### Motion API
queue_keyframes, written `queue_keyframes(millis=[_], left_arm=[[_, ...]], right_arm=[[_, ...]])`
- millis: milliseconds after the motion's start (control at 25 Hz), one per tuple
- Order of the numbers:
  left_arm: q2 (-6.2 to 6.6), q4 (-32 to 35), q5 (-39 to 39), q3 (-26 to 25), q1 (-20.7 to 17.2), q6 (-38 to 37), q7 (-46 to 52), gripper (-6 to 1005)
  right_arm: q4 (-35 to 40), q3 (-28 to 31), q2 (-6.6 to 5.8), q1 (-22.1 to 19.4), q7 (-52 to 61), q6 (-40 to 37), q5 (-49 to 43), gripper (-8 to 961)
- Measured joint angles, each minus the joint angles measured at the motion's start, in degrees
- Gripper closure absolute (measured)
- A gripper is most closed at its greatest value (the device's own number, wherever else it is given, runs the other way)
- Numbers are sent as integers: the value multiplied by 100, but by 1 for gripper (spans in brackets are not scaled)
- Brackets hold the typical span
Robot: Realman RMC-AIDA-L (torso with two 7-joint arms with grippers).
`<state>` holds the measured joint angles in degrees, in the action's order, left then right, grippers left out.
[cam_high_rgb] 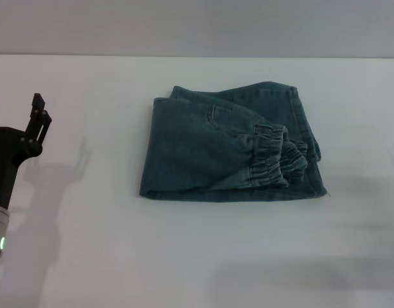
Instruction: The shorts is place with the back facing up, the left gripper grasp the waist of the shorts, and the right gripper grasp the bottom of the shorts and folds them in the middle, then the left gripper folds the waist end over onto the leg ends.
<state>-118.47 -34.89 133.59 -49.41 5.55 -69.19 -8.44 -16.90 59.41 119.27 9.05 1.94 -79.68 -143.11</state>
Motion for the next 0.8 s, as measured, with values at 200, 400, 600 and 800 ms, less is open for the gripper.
queue_keyframes(millis=[200,400,600,800], left_arm=[[0,39,4,-2,11,-20,-2,202],[-9,145,5,93,35,-184,4,202],[-9,200,-1,117,40,-251,4,203],[-9,212,-1,117,43,-253,3,203]], right_arm=[[2,23,0,23,1,-9,3,226],[10,19,0,43,1,-10,3,226],[12,31,0,53,1,-11,3,226],[11,20,0,53,1,-11,3,226]])
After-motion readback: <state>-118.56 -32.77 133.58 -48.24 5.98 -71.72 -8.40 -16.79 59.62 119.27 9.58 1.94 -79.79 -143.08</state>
